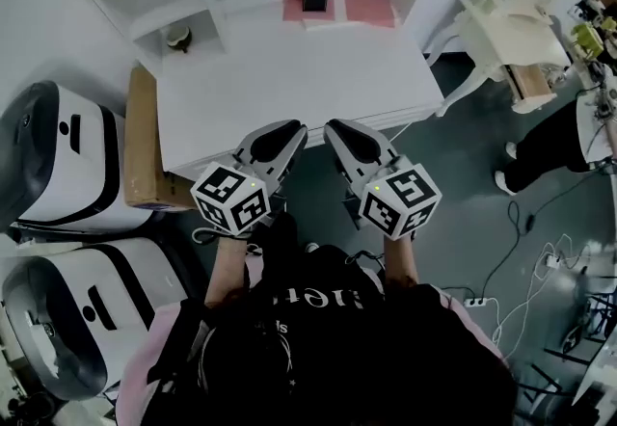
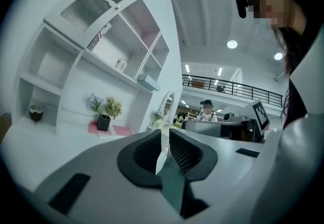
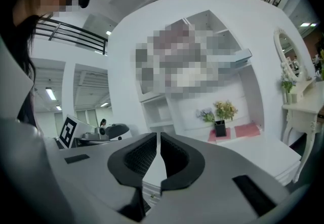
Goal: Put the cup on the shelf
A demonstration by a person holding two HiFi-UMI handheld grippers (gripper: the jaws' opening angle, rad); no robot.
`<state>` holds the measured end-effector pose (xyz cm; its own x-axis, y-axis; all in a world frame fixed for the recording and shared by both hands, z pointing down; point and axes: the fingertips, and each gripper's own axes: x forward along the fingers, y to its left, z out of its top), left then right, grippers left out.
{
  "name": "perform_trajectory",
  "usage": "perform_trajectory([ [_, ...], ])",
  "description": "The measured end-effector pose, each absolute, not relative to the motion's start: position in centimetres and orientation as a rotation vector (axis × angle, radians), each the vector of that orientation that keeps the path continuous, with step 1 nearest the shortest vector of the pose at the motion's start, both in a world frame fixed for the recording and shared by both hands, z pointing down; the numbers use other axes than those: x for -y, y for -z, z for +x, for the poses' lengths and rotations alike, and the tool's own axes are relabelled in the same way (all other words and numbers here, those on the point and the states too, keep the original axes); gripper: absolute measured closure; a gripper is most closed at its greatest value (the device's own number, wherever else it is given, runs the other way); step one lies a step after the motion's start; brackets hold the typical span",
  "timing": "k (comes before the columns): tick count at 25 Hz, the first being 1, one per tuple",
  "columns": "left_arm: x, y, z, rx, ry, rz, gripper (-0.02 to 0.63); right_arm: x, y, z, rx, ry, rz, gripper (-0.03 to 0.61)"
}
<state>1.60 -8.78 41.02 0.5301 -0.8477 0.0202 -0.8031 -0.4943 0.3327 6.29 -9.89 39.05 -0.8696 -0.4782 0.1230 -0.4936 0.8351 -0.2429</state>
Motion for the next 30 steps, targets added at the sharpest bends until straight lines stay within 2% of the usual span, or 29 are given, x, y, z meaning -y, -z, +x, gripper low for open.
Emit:
perform_trajectory([
  [10, 2.0, -43.0, 5.2, 1.431, 0.171, 2.386, 0.571, 3.7, -40.4, 8.7, 2.973, -0.457, 0.628, 0.52],
  [30, -2.1, -42.0, -0.1, 1.523, 0.155, 2.345, 0.572, 0.3, -39.7, 3.4, 2.981, -0.456, 0.523, 0.52],
])
